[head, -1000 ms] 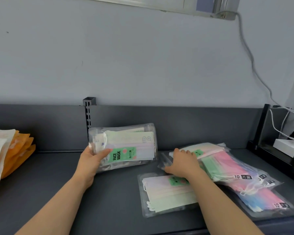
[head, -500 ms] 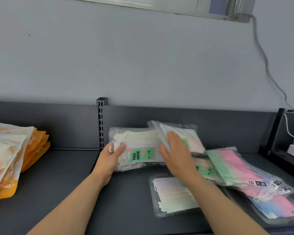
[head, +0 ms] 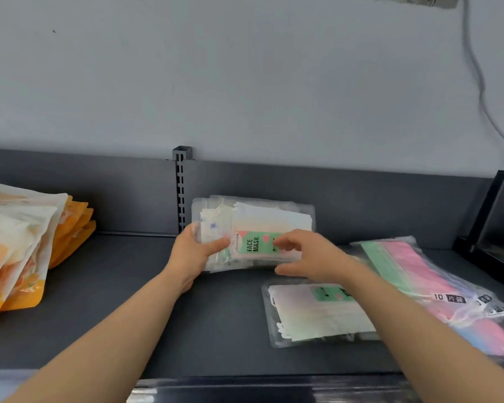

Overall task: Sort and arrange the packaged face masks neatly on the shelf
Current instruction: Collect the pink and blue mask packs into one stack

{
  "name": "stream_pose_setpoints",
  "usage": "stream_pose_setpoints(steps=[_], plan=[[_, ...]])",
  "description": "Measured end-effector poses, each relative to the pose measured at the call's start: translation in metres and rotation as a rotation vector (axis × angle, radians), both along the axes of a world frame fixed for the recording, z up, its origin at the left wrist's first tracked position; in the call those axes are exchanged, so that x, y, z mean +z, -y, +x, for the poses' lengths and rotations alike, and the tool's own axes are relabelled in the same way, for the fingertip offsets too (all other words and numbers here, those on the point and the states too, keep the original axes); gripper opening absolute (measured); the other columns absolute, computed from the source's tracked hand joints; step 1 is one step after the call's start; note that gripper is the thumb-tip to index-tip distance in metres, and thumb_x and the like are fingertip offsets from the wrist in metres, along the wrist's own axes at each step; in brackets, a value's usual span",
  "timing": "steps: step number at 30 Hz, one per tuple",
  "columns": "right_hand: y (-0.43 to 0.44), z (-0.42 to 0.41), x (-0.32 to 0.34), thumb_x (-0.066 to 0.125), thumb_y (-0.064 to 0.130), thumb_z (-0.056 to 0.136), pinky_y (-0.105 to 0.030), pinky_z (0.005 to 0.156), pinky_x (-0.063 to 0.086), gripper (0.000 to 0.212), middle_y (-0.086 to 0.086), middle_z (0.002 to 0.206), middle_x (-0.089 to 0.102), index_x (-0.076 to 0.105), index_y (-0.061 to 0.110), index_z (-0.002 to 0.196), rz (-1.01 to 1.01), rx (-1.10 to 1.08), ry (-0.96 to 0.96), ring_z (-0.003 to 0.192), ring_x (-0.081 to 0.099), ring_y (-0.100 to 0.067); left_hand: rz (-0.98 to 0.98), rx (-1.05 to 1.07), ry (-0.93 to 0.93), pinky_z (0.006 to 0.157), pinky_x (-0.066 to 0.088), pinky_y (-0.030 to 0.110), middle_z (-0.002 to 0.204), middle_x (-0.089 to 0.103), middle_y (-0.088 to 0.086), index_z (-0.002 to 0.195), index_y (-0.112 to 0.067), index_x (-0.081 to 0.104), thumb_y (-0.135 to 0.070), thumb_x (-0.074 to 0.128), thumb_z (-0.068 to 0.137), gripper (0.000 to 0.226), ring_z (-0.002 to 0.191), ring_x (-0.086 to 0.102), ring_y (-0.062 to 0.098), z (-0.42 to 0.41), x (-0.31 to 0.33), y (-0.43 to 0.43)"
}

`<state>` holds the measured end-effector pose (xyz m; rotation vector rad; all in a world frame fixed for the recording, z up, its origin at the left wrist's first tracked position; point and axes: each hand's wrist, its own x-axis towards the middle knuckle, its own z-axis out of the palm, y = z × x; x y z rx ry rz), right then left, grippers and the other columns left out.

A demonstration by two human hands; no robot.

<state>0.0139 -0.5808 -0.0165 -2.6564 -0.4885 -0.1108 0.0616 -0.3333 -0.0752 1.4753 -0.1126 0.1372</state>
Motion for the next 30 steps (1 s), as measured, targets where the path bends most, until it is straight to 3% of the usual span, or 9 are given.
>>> stream_pose_setpoints(steps=[5, 10, 13, 15, 21, 24, 26, 28, 30], plan=[[0.032, -0.011, 0.006, 0.085, 0.051, 0.059, -0.028, 0.099, 0.04, 0.098, 0.013, 0.135, 0.052, 0.04, 0.032, 0.143, -0.395, -0.059, -0.403, 0.116, 0.053, -0.01, 0.12, 0.064, 0.01, 0.092, 0.054, 0.049, 0.106, 0.074, 0.003, 0.103, -0.018, 0.06, -0.013, 0.086, 0.072, 0.041, 0.099, 0.07, 0.024, -0.003, 0.008, -0.007], [0.027, -0.01, 0.004, 0.087, 0.045, 0.062, -0.028, 0.092, 0.048, 0.083, 0.013, 0.118, 0.056, 0.05, 0.028, 0.135, -0.347, -0.03, -0.432, 0.105, 0.058, -0.012, 0.079, 0.07, 0.09, 0.086, 0.058, 0.034, 0.118, 0.068, -0.005, 0.126, -0.028, 0.048, -0.004, 0.086, 0.07, 0.072, 0.112, 0.066, 0.019, -0.011, 0.005, -0.01], [0.025, -0.01, 0.006, 0.086, 0.044, 0.063, -0.031, 0.094, 0.046, 0.078, 0.011, 0.131, 0.05, 0.053, 0.034, 0.132, -0.351, -0.026, -0.429, 0.113, 0.054, -0.016, 0.126, 0.077, 0.165, 0.103, 0.048, 0.044, 0.142, 0.05, -0.011, 0.147, -0.047, 0.019, -0.003, 0.085, 0.071, 0.11, 0.126, 0.055, 0.017, -0.015, 0.005, -0.01], [0.024, -0.011, 0.004, 0.086, 0.044, 0.063, -0.028, 0.089, 0.046, 0.075, 0.012, 0.131, 0.05, 0.054, 0.035, 0.13, -0.329, -0.026, -0.41, 0.111, 0.054, -0.014, 0.193, 0.098, 0.197, 0.109, 0.042, 0.046, 0.149, 0.041, -0.013, 0.146, -0.054, 0.013, -0.006, 0.085, 0.073, 0.113, 0.132, 0.049, 0.015, -0.017, 0.005, -0.009], [0.009, -0.01, -0.002, 0.085, 0.044, 0.064, -0.034, 0.094, 0.049, 0.076, 0.011, 0.124, 0.057, 0.052, 0.029, 0.131, -0.263, 0.018, -0.423, 0.107, 0.058, -0.016, 0.269, 0.13, 0.298, 0.096, 0.046, 0.023, 0.132, 0.052, -0.015, 0.134, -0.041, 0.041, -0.001, 0.076, 0.08, 0.076, 0.119, 0.056, 0.011, -0.019, 0.005, -0.005], [0.0, -0.007, -0.006, 0.085, 0.042, 0.064, -0.032, 0.075, 0.058, 0.06, 0.012, 0.109, 0.059, 0.056, 0.031, 0.115, -0.189, 0.048, -0.433, 0.093, 0.063, -0.021, 0.323, 0.126, 0.297, 0.083, 0.045, 0.005, 0.117, 0.06, -0.014, 0.107, -0.034, 0.063, 0.001, 0.069, 0.085, 0.042, 0.114, 0.057, 0.011, -0.018, 0.006, -0.004], [-0.002, -0.007, -0.005, 0.085, 0.034, 0.067, -0.024, 0.054, 0.055, 0.045, 0.013, 0.101, 0.058, 0.056, 0.035, 0.101, -0.076, 0.077, -0.425, 0.082, 0.062, -0.017, 0.311, 0.102, 0.253, 0.097, 0.047, 0.019, 0.121, 0.063, -0.006, 0.102, -0.029, 0.071, 0.001, 0.067, 0.087, 0.034, 0.117, 0.057, 0.014, -0.016, 0.004, -0.006], [-0.003, -0.004, 0.004, 0.084, 0.029, 0.068, -0.018, 0.052, 0.05, 0.042, 0.016, 0.1, 0.059, 0.055, 0.041, 0.096, 0.058, 0.085, -0.349, 0.081, 0.062, -0.007, 0.256, 0.078, 0.218, 0.098, 0.051, 0.033, 0.124, 0.064, -0.002, 0.103, -0.027, 0.073, 0.004, 0.064, 0.088, 0.035, 0.113, 0.062, 0.015, -0.017, 0.006, -0.008], [-0.002, 0.003, 0.02, 0.082, 0.03, 0.07, -0.016, 0.062, 0.048, 0.042, 0.018, 0.101, 0.06, 0.055, 0.043, 0.1, 0.138, 0.062, -0.2, 0.083, 0.061, -0.001, 0.222, 0.075, 0.231, 0.083, 0.056, 0.021, 0.123, 0.066, -0.005, 0.103, -0.03, 0.073, 0.006, 0.062, 0.089, 0.04, 0.1, 0.066, 0.011, -0.018, 0.008, -0.009]])
